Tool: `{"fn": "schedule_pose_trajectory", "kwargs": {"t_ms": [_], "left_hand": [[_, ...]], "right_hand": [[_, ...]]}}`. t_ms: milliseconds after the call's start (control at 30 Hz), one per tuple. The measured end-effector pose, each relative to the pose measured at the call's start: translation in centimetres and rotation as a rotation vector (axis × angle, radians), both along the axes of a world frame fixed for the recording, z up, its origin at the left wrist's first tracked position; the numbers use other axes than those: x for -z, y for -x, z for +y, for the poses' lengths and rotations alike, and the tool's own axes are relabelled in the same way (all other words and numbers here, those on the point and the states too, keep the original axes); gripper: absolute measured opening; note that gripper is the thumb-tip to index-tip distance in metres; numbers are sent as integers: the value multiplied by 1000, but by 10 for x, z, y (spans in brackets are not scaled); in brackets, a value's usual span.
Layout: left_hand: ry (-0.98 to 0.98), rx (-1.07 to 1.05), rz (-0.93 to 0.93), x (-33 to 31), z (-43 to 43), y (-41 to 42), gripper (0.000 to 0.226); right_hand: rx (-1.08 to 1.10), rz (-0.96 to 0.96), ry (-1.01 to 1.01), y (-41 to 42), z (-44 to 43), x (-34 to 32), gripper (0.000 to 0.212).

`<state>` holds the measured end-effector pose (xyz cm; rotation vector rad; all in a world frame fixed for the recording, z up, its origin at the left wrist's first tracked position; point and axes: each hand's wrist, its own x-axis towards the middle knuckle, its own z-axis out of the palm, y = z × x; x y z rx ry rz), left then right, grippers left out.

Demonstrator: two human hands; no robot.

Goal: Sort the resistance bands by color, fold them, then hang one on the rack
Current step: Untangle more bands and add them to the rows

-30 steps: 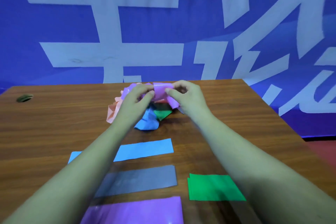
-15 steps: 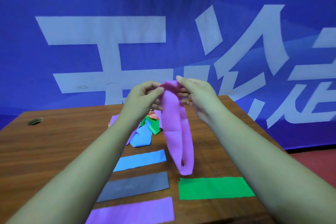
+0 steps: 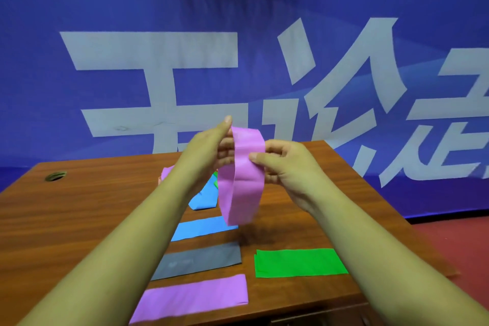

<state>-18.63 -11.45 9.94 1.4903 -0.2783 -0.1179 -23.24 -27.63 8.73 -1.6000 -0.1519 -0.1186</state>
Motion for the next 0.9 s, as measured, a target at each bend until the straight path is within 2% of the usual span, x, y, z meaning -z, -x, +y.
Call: {"fn": "schedule_pose_trajectory", "kwargs": {"t_ms": [67,100,167,200,233,400,567,633,800,867,900], "left_hand": [[-96,111,59,9,5,9,79],[-160,144,30,16,7,14,80],[-252,156,-121,26,10,24,43],[-246,128,-182,28,10,27,23],[-211,88,-202,30,10,29,14],[-113,-31,-185,25,4,37,12],[-84,-31,-183,26,3,42,14],[-94,-48,-199,24,4,42,19],[-331,-15,-329,-1,21,32,25],[-435,38,-337,-15,26,31,22],[-463,59,-330,-21,27,31,20]], "right_hand": [[68,-6,-36,-3,2,-10,11],[101,-8,-45,-5,2,-15,17],[141,-10,-67,-8,3,-23,23],[142,-6,-85,-8,3,-25,24],[133,0,-108,-6,3,-26,25],[-19,57,-163,10,0,-18,23],[110,-9,-182,17,-5,-4,5],[145,-57,-149,22,-4,2,6],[262,-174,138,33,-11,8,25],[250,-214,194,33,-17,-2,19],[172,-214,221,32,-18,-7,18]]}}
